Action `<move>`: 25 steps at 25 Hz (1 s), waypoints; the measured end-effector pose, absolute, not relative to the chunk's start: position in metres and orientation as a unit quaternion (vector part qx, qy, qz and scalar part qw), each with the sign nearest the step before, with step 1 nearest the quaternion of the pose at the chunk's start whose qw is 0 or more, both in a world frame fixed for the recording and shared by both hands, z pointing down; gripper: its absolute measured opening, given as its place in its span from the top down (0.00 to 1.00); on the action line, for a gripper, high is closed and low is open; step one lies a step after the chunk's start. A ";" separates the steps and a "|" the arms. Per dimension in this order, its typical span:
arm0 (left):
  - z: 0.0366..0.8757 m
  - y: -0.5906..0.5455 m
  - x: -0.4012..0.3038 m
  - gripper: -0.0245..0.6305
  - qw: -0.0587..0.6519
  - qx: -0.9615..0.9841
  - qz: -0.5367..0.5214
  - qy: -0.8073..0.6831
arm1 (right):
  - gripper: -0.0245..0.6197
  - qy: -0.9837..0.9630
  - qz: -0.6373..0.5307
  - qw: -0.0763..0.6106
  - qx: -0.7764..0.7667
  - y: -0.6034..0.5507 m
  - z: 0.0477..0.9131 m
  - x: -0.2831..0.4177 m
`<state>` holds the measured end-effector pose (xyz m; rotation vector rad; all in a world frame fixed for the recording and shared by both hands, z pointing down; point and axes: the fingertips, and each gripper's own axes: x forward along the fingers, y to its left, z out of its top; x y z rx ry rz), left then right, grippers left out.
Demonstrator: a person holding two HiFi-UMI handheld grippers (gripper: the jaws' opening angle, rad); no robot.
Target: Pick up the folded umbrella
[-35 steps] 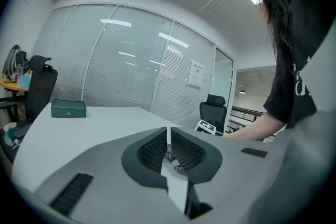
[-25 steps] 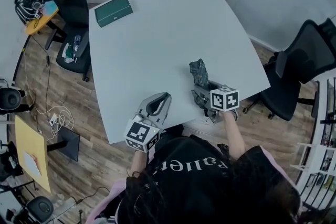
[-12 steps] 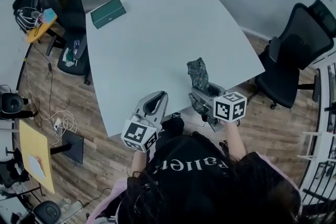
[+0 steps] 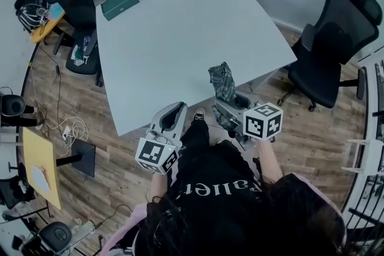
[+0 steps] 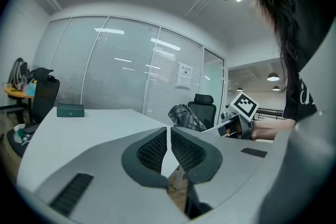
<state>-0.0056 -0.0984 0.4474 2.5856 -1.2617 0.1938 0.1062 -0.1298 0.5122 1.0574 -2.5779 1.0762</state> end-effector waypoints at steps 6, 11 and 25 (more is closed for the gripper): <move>0.450 -0.060 -0.009 0.92 0.133 0.880 0.076 -0.449 | 0.60 -0.869 0.357 0.082 0.333 -0.102 0.511 0.097; 0.447 -0.047 -0.027 0.92 0.128 0.872 0.077 -0.466 | 0.60 -0.877 0.354 0.079 0.316 -0.092 0.507 0.076; 0.436 -0.055 -0.115 0.92 0.126 0.859 0.065 -0.492 | 0.60 -0.879 0.368 0.081 0.291 -0.083 0.495 -0.002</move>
